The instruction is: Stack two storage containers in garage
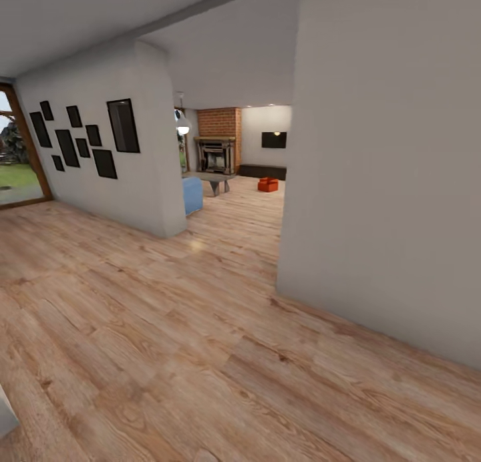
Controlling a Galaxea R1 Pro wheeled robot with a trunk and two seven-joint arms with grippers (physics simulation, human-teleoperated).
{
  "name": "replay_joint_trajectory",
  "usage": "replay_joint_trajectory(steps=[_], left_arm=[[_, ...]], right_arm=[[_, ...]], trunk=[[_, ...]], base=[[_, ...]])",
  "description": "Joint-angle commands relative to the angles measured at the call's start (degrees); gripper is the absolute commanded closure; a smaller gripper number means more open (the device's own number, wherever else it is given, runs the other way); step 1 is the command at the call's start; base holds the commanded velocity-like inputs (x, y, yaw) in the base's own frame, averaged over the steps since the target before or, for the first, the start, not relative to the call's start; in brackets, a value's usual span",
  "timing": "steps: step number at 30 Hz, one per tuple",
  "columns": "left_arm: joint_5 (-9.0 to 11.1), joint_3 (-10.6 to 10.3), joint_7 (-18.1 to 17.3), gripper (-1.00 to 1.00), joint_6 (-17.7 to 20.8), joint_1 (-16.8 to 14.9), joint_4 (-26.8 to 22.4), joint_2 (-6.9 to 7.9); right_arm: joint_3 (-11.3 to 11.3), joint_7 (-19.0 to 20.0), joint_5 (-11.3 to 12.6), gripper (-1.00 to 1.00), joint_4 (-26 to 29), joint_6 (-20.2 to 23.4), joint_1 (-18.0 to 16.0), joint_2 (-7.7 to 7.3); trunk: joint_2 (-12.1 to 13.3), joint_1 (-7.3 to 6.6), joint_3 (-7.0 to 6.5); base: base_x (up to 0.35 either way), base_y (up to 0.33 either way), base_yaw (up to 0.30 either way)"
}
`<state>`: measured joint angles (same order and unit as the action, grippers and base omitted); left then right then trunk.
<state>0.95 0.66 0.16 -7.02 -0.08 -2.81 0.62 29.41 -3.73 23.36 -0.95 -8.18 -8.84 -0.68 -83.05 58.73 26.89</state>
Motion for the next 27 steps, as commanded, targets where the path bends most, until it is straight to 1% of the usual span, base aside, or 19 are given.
replay_joint_trajectory(steps=[1,5,18,27], left_arm=[[0.1,0.0,0.0,-1.0,-0.1,0.0,0.0,0.0],[0.1,0.0,0.0,-1.0,-0.1,0.0,0.0,-0.03],[0.1,0.0,0.0,-1.0,0.0,0.0,0.0,0.0],[0.1,0.0,0.0,-1.0,0.0,0.0,0.0,0.0]], right_arm=[[0.5,-0.1,0.5,-1.0,-0.1,-0.3,0.0,0.01],[0.6,-0.1,0.3,-1.0,-0.1,-0.3,0.0,0.04],[1.5,0.0,-0.4,-1.0,-0.1,-0.4,0.0,0.04],[1.1,0.0,-0.2,-1.0,-0.1,-0.3,0.0,0.04]], trunk=[[0.0,0.0,0.05],[0.0,0.0,0.05],[0.0,0.0,0.05],[0.0,0.0,0.05]], base=[[0.095,0.0,0.115],[0.211,0.0,0.054],[0.318,0.0,0.002],[0.322,0.0,0.0]])
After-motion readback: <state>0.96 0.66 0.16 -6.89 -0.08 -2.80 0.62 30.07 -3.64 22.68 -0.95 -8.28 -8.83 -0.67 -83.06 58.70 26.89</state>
